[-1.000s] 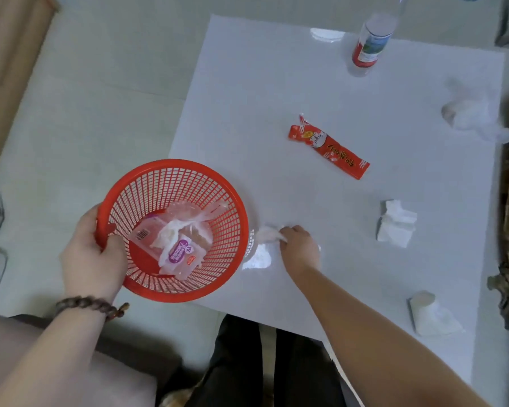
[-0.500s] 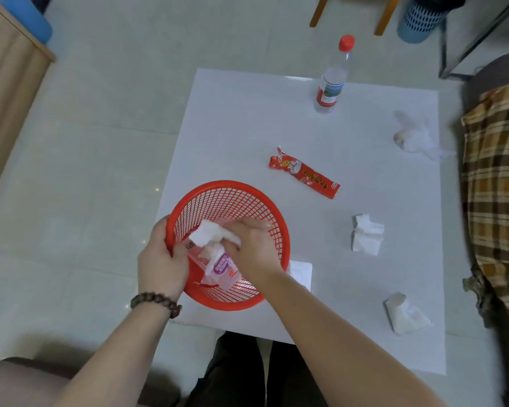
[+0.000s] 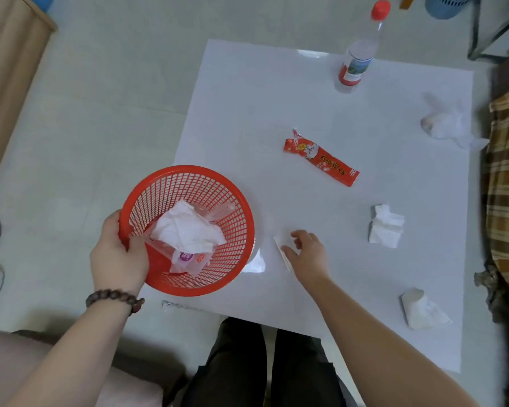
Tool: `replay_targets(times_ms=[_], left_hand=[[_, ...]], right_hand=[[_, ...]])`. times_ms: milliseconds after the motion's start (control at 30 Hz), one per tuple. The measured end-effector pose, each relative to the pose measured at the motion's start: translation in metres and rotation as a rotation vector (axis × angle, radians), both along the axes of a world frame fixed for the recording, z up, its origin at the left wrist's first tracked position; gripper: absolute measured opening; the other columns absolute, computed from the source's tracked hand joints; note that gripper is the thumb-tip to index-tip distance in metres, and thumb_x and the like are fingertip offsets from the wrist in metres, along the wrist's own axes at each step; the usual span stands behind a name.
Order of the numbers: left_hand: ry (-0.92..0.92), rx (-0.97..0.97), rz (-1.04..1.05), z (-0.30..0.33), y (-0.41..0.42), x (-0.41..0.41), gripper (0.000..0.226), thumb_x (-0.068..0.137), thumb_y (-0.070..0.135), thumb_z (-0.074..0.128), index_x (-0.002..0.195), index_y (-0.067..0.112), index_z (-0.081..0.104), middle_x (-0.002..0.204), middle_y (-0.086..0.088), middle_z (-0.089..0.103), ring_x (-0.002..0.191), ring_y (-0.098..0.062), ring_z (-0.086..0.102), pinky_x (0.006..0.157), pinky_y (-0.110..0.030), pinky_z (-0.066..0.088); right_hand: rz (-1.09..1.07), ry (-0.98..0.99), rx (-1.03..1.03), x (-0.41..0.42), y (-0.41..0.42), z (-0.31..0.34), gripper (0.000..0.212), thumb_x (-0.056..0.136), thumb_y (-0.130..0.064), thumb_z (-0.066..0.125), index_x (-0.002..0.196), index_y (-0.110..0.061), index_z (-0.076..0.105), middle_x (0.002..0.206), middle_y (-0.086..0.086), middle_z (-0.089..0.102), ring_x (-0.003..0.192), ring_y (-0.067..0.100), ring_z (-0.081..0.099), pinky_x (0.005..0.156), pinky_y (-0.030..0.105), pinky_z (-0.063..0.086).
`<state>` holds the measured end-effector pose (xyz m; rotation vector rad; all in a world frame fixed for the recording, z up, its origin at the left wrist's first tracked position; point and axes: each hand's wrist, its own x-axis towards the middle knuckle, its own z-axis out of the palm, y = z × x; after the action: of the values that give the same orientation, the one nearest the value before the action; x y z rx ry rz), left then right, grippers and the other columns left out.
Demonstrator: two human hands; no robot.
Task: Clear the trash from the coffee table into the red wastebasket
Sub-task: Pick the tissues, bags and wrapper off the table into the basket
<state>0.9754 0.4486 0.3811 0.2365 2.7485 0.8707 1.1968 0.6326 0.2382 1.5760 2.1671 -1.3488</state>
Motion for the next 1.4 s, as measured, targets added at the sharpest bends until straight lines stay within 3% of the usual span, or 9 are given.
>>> replay_targets(times_ms=[167, 333, 500, 733, 867, 1033, 1100, 1233, 1400], left_hand=[[-0.001, -0.022, 0.0, -0.009, -0.016, -0.006, 0.041, 0.087, 0.01, 0.045, 0.125, 0.025, 0.049, 0.099, 0.004, 0.057, 0.084, -0.019, 0.054, 0.074, -0.034, 0.045], [-0.025, -0.029, -0.029, -0.015, -0.027, -0.008, 0.043, 0.087, 0.009, 0.046, 0.126, 0.026, 0.049, 0.1, 0.006, 0.058, 0.084, -0.015, 0.055, 0.071, -0.029, 0.043], [-0.032, -0.052, -0.065, -0.017, -0.03, -0.008, 0.041, 0.088, 0.01, 0.047, 0.127, 0.024, 0.048, 0.101, 0.005, 0.058, 0.084, -0.016, 0.054, 0.072, -0.03, 0.044], [0.0, -0.005, -0.107, -0.007, -0.009, 0.005, 0.042, 0.085, 0.009, 0.045, 0.123, 0.025, 0.05, 0.101, 0.001, 0.064, 0.086, -0.023, 0.058, 0.08, -0.033, 0.047], [-0.034, 0.066, -0.128, 0.005, 0.01, 0.027, 0.043, 0.084, 0.008, 0.045, 0.122, 0.027, 0.051, 0.102, 0.002, 0.065, 0.087, -0.019, 0.058, 0.077, -0.028, 0.043], [-0.071, 0.132, -0.165, 0.019, 0.035, 0.061, 0.041, 0.086, 0.009, 0.044, 0.123, 0.026, 0.051, 0.104, 0.006, 0.063, 0.088, -0.015, 0.056, 0.075, -0.026, 0.044], [-0.069, 0.148, -0.188, 0.024, 0.044, 0.075, 0.038, 0.088, 0.012, 0.045, 0.123, 0.026, 0.05, 0.102, 0.008, 0.061, 0.088, -0.014, 0.056, 0.072, -0.025, 0.045], [-0.058, 0.166, -0.202, 0.026, 0.06, 0.103, 0.037, 0.087, 0.012, 0.046, 0.121, 0.025, 0.052, 0.099, 0.008, 0.061, 0.085, -0.013, 0.055, 0.063, -0.016, 0.04], [-0.077, 0.137, -0.19, 0.019, 0.082, 0.147, 0.037, 0.088, 0.011, 0.047, 0.122, 0.025, 0.051, 0.099, 0.008, 0.059, 0.086, -0.015, 0.055, 0.065, -0.02, 0.041]], right_hand=[[0.129, -0.197, 0.045, -0.008, -0.028, -0.045, 0.048, 0.084, -0.028, 0.063, 0.128, -0.018, 0.046, 0.132, 0.002, 0.043, 0.118, 0.024, 0.042, 0.088, 0.038, 0.047], [0.118, -0.275, 0.158, -0.02, -0.036, -0.058, 0.033, 0.085, -0.001, 0.048, 0.117, -0.008, 0.053, 0.126, 0.008, 0.047, 0.114, 0.027, 0.041, 0.086, 0.035, 0.043], [0.114, -0.311, 0.153, -0.025, -0.036, -0.052, 0.029, 0.084, 0.005, 0.039, 0.106, -0.005, 0.055, 0.113, 0.011, 0.056, 0.108, 0.027, 0.048, 0.083, 0.036, 0.044], [-0.219, 0.19, 0.209, -0.043, -0.033, 0.037, 0.007, 0.091, -0.012, 0.051, 0.087, -0.014, 0.056, 0.089, -0.002, 0.055, 0.084, 0.019, 0.054, 0.065, 0.026, 0.039], [-0.022, 0.424, 0.235, -0.064, -0.046, 0.101, 0.007, 0.088, -0.012, 0.056, 0.082, -0.017, 0.057, 0.084, -0.006, 0.056, 0.075, 0.011, 0.053, 0.062, 0.019, 0.043], [0.266, 0.28, 0.14, -0.069, -0.042, 0.13, 0.011, 0.088, -0.015, 0.062, 0.099, -0.013, 0.063, 0.105, 0.003, 0.062, 0.079, 0.016, 0.061, 0.071, 0.03, 0.056], [0.275, 0.258, 0.124, -0.053, -0.031, 0.137, 0.026, 0.086, -0.021, 0.066, 0.111, -0.017, 0.061, 0.116, 0.001, 0.06, 0.087, 0.014, 0.061, 0.074, 0.028, 0.056], [0.09, 0.335, 0.206, 0.017, 0.001, 0.145, 0.028, 0.083, -0.028, 0.068, 0.11, -0.023, 0.061, 0.106, -0.006, 0.061, 0.083, 0.006, 0.056, 0.068, 0.014, 0.045], [-0.209, 0.144, 0.254, 0.153, 0.045, 0.108, 0.03, 0.085, -0.03, 0.066, 0.112, -0.02, 0.059, 0.112, -0.004, 0.058, 0.09, 0.011, 0.057, 0.075, 0.022, 0.049]])
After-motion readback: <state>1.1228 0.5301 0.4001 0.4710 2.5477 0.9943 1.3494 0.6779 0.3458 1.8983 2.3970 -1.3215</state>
